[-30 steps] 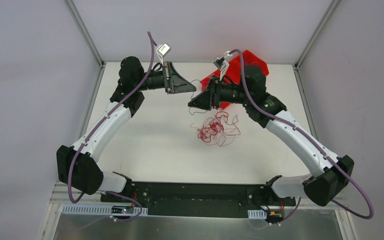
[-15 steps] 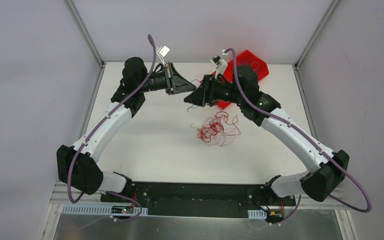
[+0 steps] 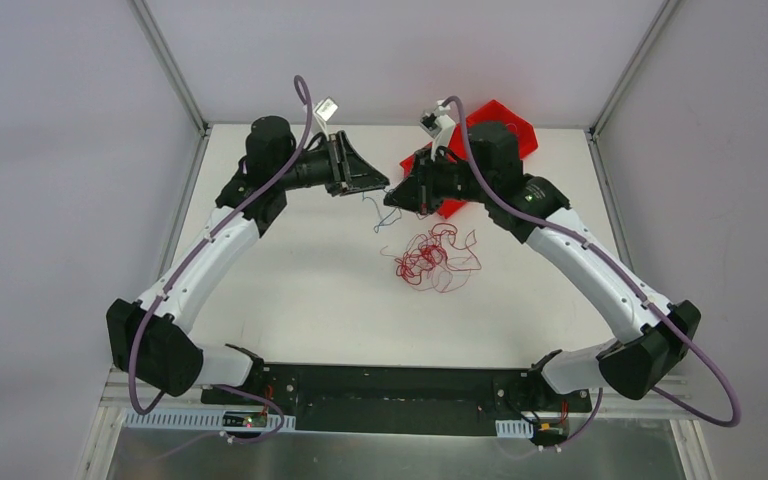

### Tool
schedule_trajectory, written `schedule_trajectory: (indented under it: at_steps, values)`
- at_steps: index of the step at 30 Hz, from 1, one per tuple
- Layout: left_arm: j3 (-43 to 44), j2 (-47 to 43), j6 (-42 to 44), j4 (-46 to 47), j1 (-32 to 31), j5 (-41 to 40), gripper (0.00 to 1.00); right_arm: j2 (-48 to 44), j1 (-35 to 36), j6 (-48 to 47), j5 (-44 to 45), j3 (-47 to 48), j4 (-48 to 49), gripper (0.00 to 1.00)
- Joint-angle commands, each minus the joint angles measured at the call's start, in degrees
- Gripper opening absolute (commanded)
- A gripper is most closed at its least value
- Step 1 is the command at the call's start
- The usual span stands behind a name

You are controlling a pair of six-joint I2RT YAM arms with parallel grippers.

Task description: Untangle the cables

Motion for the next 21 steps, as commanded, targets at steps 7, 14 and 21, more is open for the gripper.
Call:
schedule_trajectory:
  at_steps: [7,14,21]
  values:
    - [0.8,-8.7,18.9,-6.6,4.7,15.6,0.92,-1.8,-6.1,-6.5,-26.5,2.7,-7.9,0.00]
    - [2.7,-15.2,65.8,-26.0,2.6,18.5,0.99,-0.2,-4.8,-16.4,-38.9,5.0,-21.1,0.00]
    - [4.4,-15.1,88.1,-35.5,-8.5,16.3,0.96,0.0,1.4,-30.1,-41.5,7.5,-34.9,0.00]
